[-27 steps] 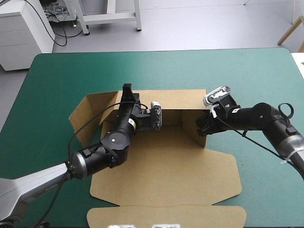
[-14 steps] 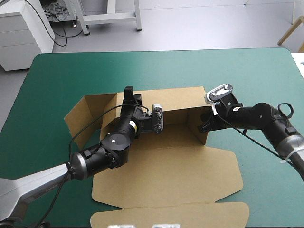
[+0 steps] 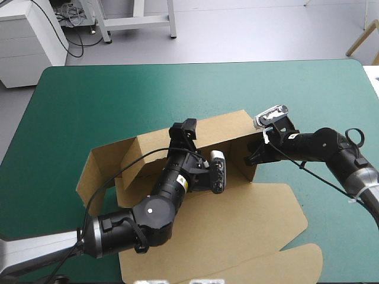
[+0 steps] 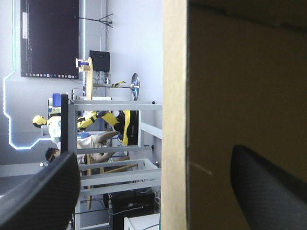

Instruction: Fold the box

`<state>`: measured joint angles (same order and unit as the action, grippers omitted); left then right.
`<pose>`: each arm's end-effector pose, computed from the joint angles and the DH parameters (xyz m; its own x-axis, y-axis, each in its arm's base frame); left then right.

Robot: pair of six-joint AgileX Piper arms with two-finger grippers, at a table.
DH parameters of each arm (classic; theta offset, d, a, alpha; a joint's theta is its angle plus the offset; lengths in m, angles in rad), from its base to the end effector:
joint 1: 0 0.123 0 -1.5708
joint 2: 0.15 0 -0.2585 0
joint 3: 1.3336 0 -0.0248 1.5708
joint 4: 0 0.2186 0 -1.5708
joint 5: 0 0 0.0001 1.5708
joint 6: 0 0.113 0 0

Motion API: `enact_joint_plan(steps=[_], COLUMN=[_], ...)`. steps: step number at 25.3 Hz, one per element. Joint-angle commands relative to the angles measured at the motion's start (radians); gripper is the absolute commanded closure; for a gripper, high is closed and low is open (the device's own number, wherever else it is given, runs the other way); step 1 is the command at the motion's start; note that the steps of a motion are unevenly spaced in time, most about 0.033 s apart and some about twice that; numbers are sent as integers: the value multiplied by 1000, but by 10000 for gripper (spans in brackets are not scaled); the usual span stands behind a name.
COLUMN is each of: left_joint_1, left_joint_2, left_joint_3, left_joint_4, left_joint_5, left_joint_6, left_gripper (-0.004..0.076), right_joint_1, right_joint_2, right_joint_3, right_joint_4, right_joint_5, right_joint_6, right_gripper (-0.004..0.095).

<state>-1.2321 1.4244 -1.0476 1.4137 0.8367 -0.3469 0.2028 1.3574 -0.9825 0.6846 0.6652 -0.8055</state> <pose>0.1733 -0.2424 0.3087 0.2732 0.9372 -0.2169 0.3553 0.1112 0.9281 0.2557 0.0977 0.2657 -0.6026 -0.3424 -0.7209 -0.5989 0.7911 0.1249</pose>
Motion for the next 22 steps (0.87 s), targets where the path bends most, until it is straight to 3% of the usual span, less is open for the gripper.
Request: enact_joint_plan(steps=[1, 10, 15, 17, 18, 19, 22], left_joint_1=[-79, -212, -212, -212, -212, -209, -132], left_joint_2=[-38, -38, -38, -38, -38, -38, -38], left_joint_3=[-35, -81, -196, -270, -323, -348, -480], left_joint_4=[35, 8, -170, -272, -334, -353, -488], left_joint_5=[62, 80, 110, 147, 173, 185, 241], left_joint_6=[-16, -8, 144, 251, 301, 323, 365], left_gripper=[114, 115, 173, 298, 412, 458, 735], right_joint_1=[5, 5, 5, 5, 5, 5, 5], right_joint_2=[-28, -28, -28, -28, -28, -28, -28], right_joint_3=[-25, -25, -25, -25, -25, -25, -25], right_joint_4=[54, 39, 25, 25, 25, 25, 25], right_joint_5=[21, 19, 17, 12, 12, 12, 7], right_joint_6=[-6, -4, 3, 3, 7, 7, 17], right_gripper=[927, 927, 927, 927, 927, 927, 927])
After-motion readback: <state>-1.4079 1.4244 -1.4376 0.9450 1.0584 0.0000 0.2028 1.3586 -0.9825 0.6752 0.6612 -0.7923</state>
